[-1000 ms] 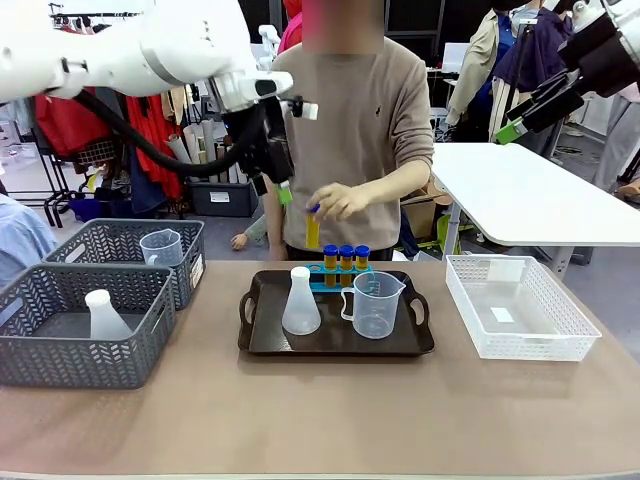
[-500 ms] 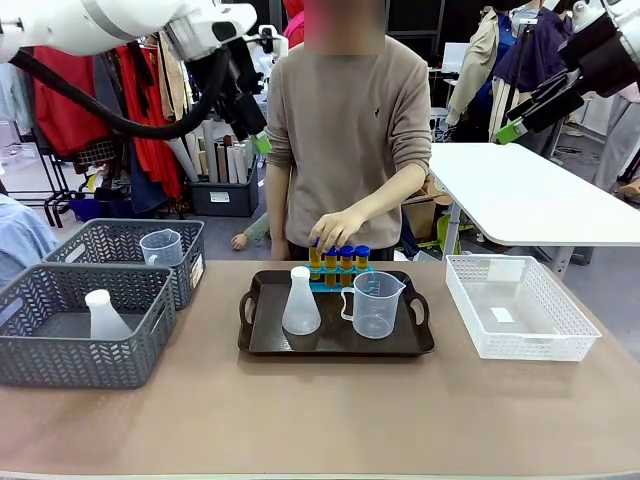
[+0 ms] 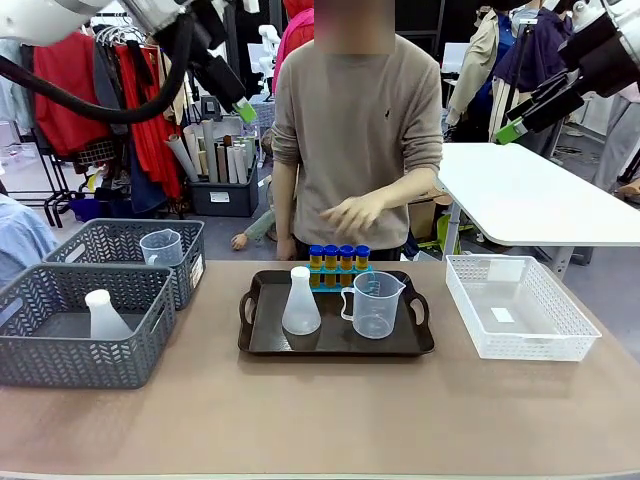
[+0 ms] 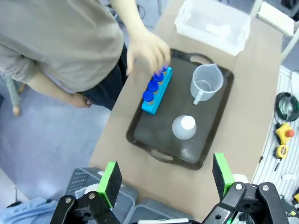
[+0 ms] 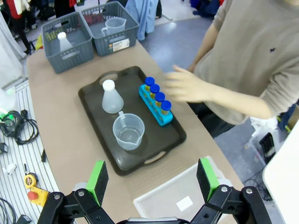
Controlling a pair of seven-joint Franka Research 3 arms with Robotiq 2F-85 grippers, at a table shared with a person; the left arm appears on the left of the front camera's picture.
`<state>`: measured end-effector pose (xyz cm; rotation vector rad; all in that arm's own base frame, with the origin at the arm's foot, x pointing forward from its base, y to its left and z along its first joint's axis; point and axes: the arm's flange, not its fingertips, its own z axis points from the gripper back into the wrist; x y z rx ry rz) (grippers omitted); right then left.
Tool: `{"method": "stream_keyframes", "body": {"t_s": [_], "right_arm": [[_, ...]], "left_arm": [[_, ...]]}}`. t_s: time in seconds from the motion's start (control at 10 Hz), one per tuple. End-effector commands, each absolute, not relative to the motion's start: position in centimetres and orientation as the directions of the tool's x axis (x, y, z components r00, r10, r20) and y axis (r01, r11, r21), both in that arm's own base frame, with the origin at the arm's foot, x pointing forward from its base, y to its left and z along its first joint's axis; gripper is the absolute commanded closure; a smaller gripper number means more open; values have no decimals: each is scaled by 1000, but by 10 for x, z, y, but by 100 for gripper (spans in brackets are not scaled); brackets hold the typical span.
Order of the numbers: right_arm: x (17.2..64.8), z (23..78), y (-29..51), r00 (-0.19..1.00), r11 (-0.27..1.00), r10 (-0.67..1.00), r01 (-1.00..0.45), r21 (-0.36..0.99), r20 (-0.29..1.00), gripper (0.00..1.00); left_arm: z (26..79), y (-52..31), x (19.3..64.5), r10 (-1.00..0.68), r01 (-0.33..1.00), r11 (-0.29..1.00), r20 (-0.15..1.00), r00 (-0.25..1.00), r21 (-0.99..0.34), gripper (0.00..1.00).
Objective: Prepare the laboratory tools.
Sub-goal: Pick up one Small flask and place it on the Handle tray.
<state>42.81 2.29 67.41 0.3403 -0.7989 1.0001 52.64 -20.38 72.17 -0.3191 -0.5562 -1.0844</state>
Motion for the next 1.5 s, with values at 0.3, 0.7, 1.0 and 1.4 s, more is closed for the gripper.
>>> {"method": "stream_keyframes", "body": {"t_s": [0.3, 0.7, 1.0, 1.4], "right_arm": [[428, 675, 23, 278, 508, 615, -856, -101, 738, 0], [428, 675, 23, 278, 508, 615, -856, -101, 738, 0], [428, 675, 23, 278, 508, 615, -856, -101, 738, 0], [428, 675, 23, 278, 508, 615, -856, -101, 738, 0]], "left_arm": [[737, -162, 504, -696, 926, 373, 676, 240, 56, 0], [741, -154, 504, -676, 907, 415, 694, 249, 78, 0], [746, -151, 498, -672, 902, 421, 700, 243, 91, 0], [753, -155, 506, -686, 897, 434, 676, 269, 85, 0]]}}
